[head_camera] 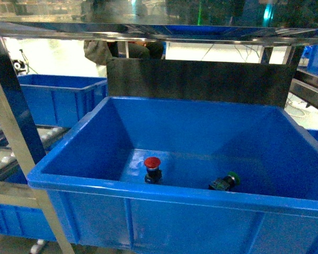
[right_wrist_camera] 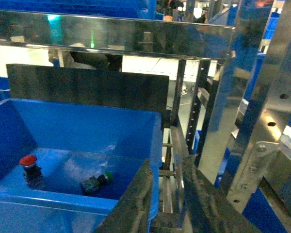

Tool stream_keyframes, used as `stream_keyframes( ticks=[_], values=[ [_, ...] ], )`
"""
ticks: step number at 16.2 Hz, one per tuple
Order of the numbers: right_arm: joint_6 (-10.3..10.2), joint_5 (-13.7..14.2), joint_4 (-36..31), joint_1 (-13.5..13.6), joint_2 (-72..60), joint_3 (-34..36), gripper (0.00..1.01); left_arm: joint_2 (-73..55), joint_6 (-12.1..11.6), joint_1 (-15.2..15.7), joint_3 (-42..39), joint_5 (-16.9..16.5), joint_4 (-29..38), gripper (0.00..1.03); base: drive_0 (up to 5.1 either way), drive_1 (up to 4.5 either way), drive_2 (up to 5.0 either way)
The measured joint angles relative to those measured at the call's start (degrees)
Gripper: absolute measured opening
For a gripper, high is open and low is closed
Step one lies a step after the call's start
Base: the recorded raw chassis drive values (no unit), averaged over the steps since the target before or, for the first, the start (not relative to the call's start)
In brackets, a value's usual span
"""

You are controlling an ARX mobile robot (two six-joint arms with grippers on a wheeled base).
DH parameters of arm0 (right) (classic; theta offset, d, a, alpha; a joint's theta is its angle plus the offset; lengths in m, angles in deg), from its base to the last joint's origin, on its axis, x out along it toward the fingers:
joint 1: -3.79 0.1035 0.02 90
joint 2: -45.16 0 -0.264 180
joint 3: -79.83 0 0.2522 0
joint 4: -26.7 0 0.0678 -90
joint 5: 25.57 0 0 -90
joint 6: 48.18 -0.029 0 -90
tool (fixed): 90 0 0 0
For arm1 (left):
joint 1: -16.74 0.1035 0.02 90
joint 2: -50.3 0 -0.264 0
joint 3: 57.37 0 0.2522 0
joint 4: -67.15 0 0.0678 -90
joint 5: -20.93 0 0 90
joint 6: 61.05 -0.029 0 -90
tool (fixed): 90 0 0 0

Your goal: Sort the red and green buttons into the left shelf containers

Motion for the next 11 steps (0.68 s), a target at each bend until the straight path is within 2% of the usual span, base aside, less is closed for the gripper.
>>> stream_keyframes(
  ticks=[2,4,5,6,9,10,11],
  values=[
    [0.0,0.0,-0.3,-0.2,0.7,0.6,0.02,1.9,-0.1,2.1,-0.6,-2.3,-0.7,0.04,0.0,0.0,0.0],
    [-0.1,0.0,-0.4,-0.2,1.2,1.4,0.02,4.2,-0.2,4.4,-1.6,-4.6,-1.9,0.02,0.0,0.0,0.0],
    [-0.1,0.0,-0.4,-0.2,1.6,1.7,0.02,5.3,-0.2,7.1,-2.1,-8.3,-3.0,0.02,0.0,0.0,0.0],
    [-0.1,0.0,-0.5,-0.2,1.7,1.9,0.02,6.6,-0.3,12.1,-2.7,-11.3,-3.7,0.02,0.0,0.0,0.0],
    [-0.1,0.0,-0.5,-0.2,4.0,4.1,0.02,9.7,-0.3,11.8,-4.4,-12.4,-3.9,0.02,0.0,0.0,0.0],
    [-0.1,0.0,-0.9,-0.2,4.0,4.1,0.02,15.2,-0.3,11.8,-4.6,-12.5,-12.6,0.02,0.0,0.0,0.0],
    [-0.1,0.0,-0.6,-0.2,4.1,4.1,0.02,17.9,-0.3,11.9,-4.6,-12.3,-13.8,0.02,0.0,0.0,0.0]
  ],
)
